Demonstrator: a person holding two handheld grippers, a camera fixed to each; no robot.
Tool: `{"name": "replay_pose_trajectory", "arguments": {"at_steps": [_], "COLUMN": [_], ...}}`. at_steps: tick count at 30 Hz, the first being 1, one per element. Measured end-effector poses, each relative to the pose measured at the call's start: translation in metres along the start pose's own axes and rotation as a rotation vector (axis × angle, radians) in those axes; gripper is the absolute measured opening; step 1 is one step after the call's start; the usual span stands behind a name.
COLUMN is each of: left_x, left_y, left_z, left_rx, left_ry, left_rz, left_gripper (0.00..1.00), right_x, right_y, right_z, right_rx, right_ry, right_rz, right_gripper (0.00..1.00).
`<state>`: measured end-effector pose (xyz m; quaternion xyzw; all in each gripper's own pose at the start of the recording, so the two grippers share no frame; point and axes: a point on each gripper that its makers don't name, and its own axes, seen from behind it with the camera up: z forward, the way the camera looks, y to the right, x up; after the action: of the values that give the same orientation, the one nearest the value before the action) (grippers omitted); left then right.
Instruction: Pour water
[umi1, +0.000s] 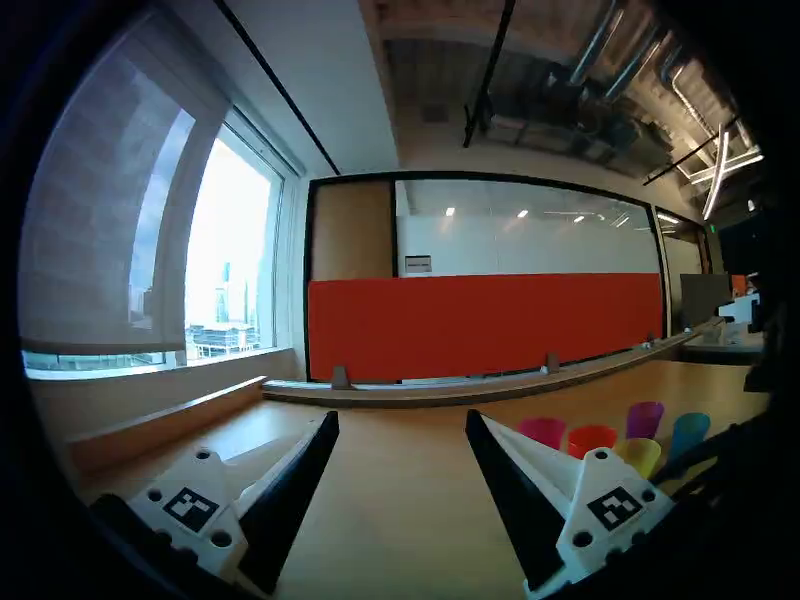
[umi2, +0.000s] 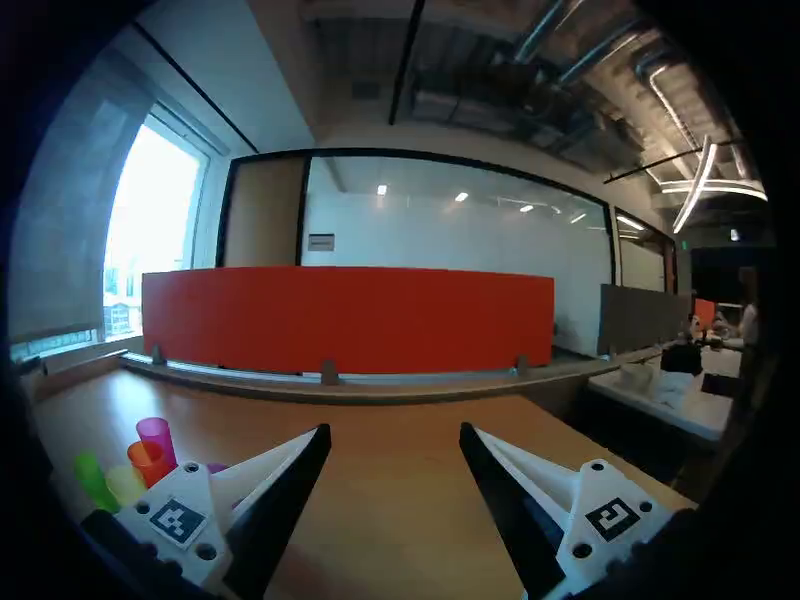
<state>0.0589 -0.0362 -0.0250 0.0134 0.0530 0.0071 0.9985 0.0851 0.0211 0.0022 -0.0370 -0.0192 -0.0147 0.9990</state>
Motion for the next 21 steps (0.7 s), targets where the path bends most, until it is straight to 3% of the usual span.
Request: {"name": "replay_pose_trajectory", "arguments": {"at_steps": [21], "left_x": [-0.018], "left_y": [0.008], "left_z": [0.006], "left_rx": [0.018], "left_ry": [-0.008], "left_rz": [0.004], "left_gripper": [0.94], "right_x": [0.002], "right_y": [-0.016], "right_z": [0.001], "right_rx": [0.012], "right_ry": [-0.011], "right_rz": [-0.047], "right_gripper": [1.00]}}
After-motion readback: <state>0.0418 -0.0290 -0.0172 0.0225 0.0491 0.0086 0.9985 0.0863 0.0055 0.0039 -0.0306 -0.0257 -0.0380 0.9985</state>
